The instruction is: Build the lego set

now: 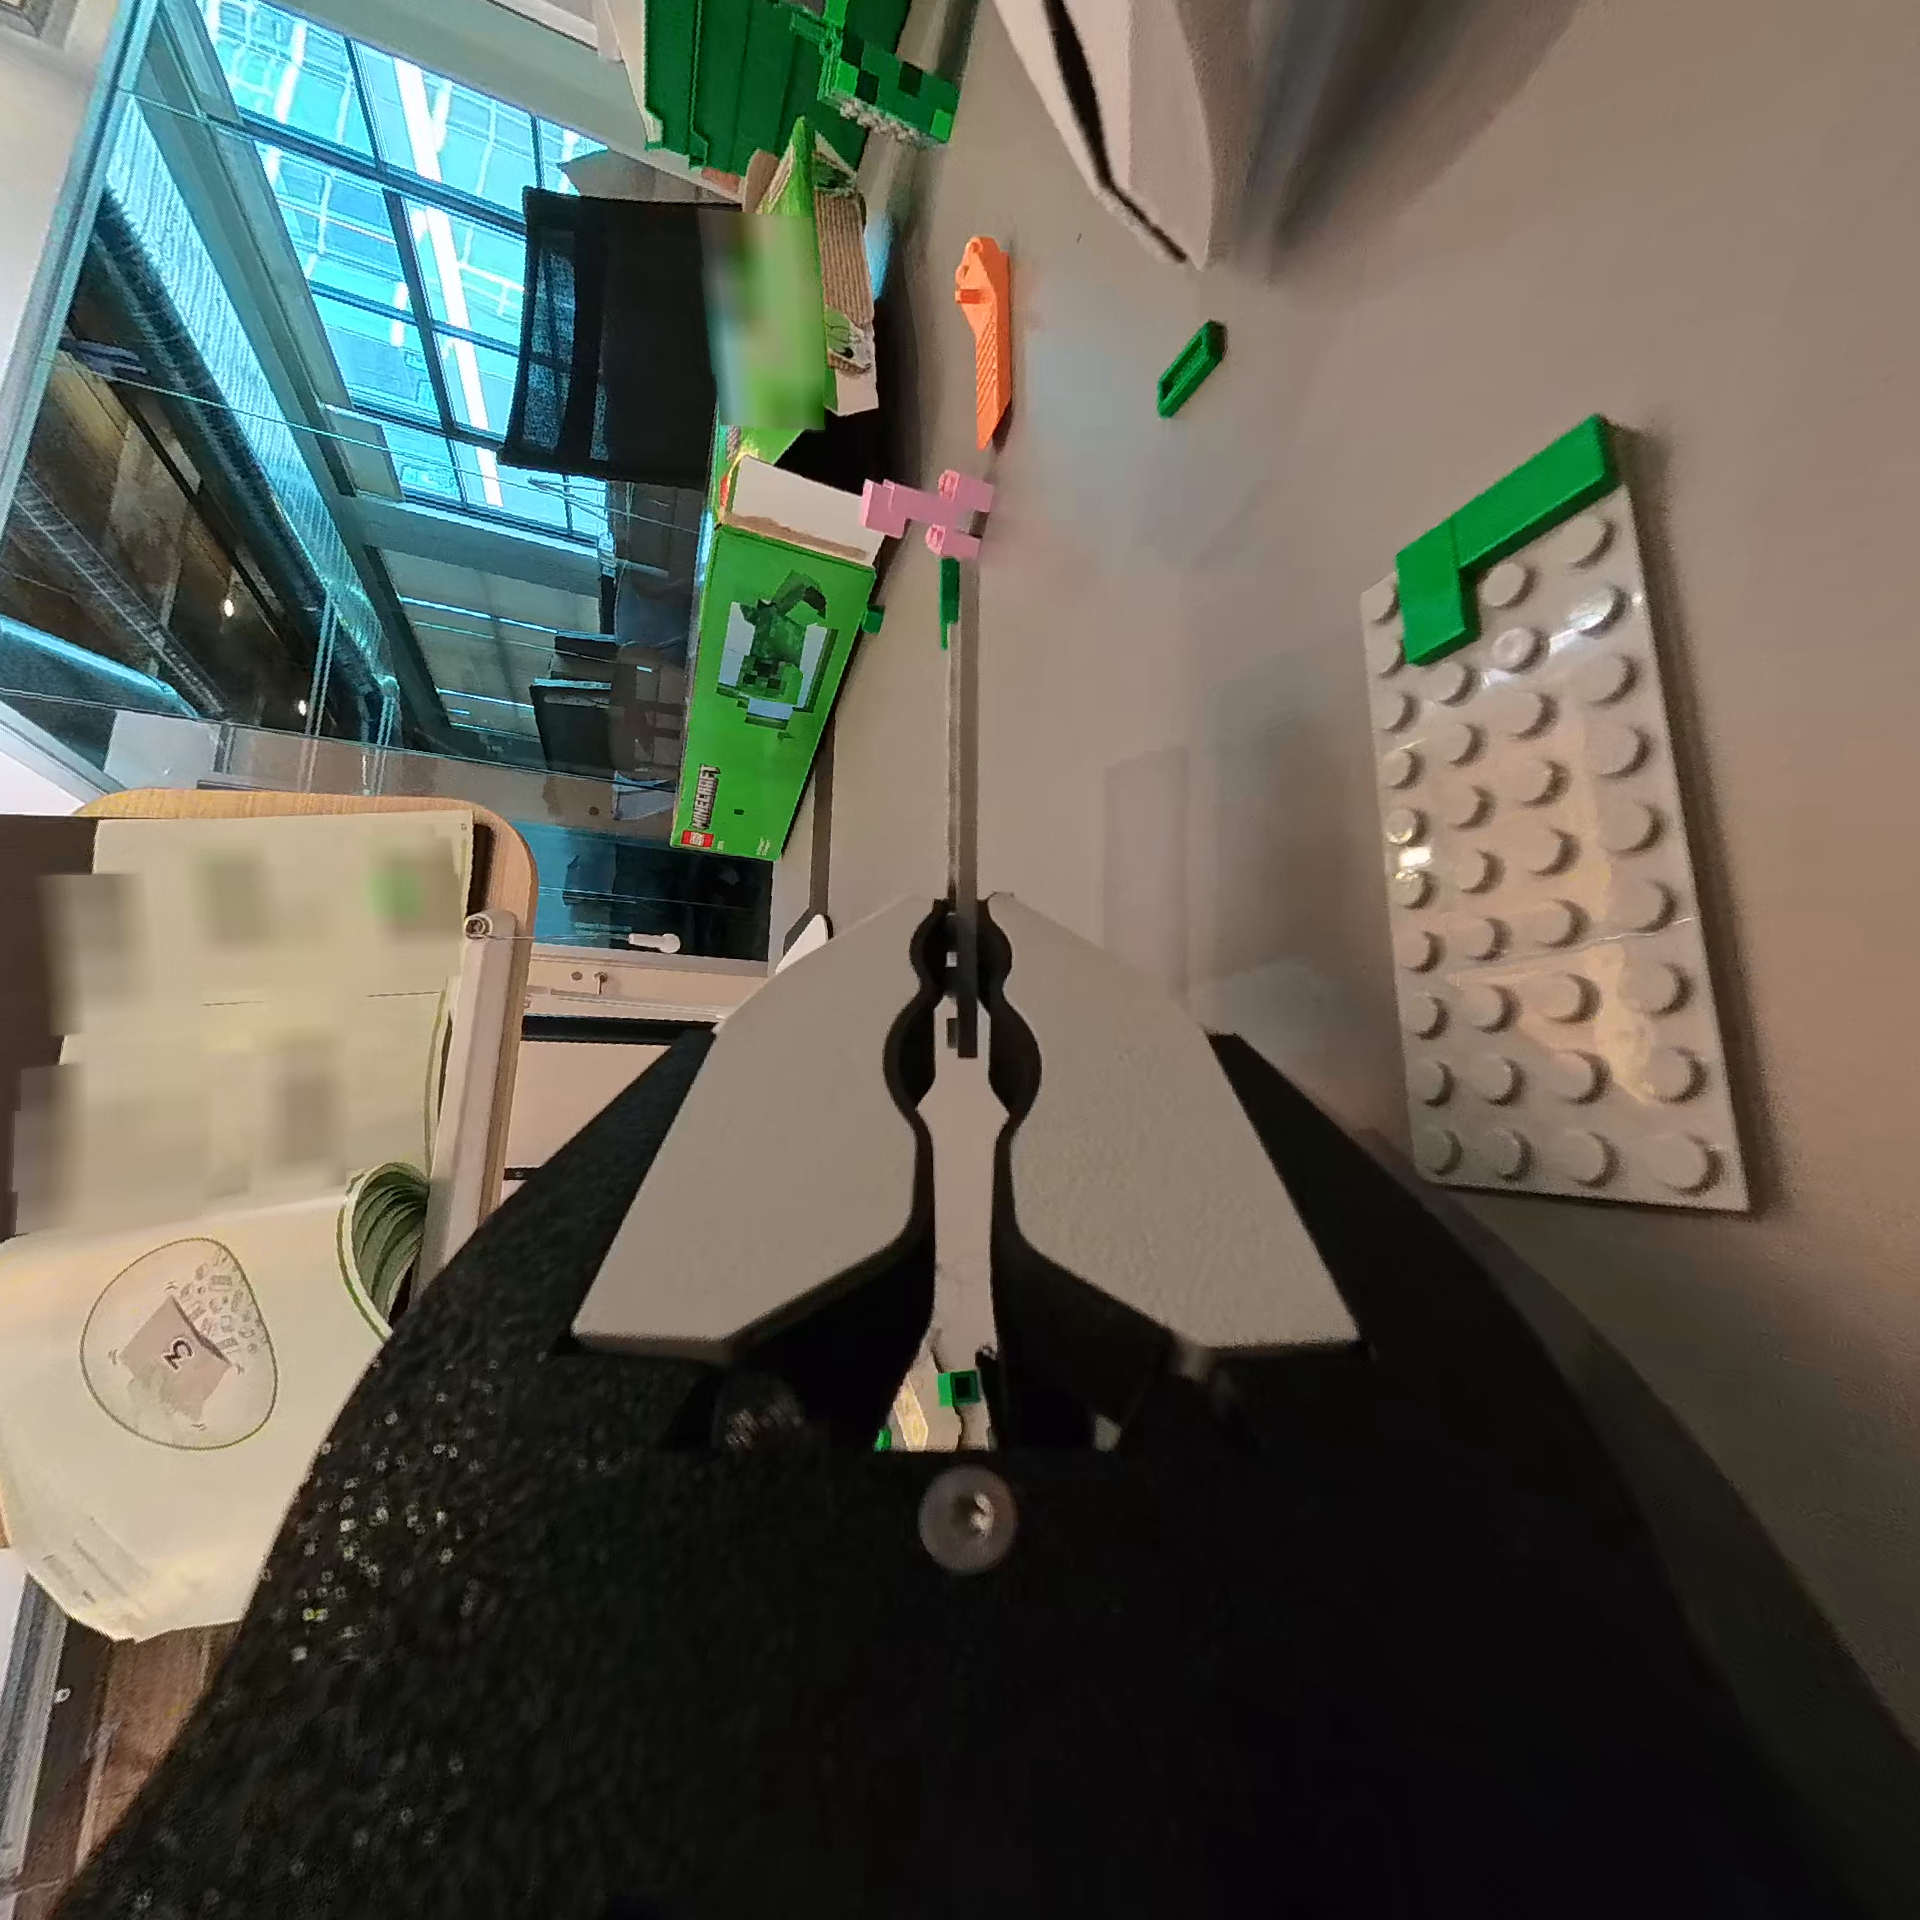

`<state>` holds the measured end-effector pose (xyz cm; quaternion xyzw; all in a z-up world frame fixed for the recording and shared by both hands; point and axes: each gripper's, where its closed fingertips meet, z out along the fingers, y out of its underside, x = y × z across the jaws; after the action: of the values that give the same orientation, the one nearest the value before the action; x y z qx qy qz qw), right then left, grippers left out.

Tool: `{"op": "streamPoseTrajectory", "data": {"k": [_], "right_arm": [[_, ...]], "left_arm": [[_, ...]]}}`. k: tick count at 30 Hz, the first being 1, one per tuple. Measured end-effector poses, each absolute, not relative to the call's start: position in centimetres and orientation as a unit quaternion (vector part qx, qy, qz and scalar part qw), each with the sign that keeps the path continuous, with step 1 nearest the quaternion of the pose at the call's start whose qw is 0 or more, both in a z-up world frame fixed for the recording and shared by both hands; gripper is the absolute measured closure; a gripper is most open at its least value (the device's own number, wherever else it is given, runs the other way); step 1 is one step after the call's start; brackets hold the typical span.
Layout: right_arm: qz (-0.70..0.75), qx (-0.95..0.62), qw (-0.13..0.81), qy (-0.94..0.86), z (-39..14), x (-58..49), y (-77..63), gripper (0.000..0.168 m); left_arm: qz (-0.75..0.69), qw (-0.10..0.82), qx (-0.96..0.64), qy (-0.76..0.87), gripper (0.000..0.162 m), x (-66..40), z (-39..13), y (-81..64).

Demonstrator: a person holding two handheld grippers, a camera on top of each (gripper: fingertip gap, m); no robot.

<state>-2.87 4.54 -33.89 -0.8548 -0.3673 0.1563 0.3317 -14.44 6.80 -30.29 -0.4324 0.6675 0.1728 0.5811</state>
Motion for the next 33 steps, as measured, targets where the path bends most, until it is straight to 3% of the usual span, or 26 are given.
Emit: {"op": "streamPoseTrajectory", "data": {"k": [4,18,25,30,33], "right_arm": [[0.135,-0.883,0.293,-0.34,-34.3,-3.3,4.8,0.15],[0.059,-0.863,0.264,-0.426,-34.4,-3.9,5.8,0.161],[0.143,-0.79,0.32,-0.503,-31.7,-5.2,6.0,0.161],[0.128,-0.724,0.37,-0.568,-30.5,-5.5,6.1,0.161],[0.089,-0.675,0.415,-0.604,-29.3,-5.6,6.1,0.161]], "left_arm": [[0.182,0.577,-0.427,0.672,0.158,-14.4,-30.4,6.8],[0.181,0.556,-0.432,0.686,0.158,-14.4,-31.1,6.8],[0.188,0.473,-0.482,0.713,0.158,-16.2,-32.8,8.2],[0.196,0.406,-0.52,0.725,0.154,-17.4,-33.8,8.2],[0.159,0.357,-0.575,0.719,0.139,-19.1,-33.4,7.0]]}}
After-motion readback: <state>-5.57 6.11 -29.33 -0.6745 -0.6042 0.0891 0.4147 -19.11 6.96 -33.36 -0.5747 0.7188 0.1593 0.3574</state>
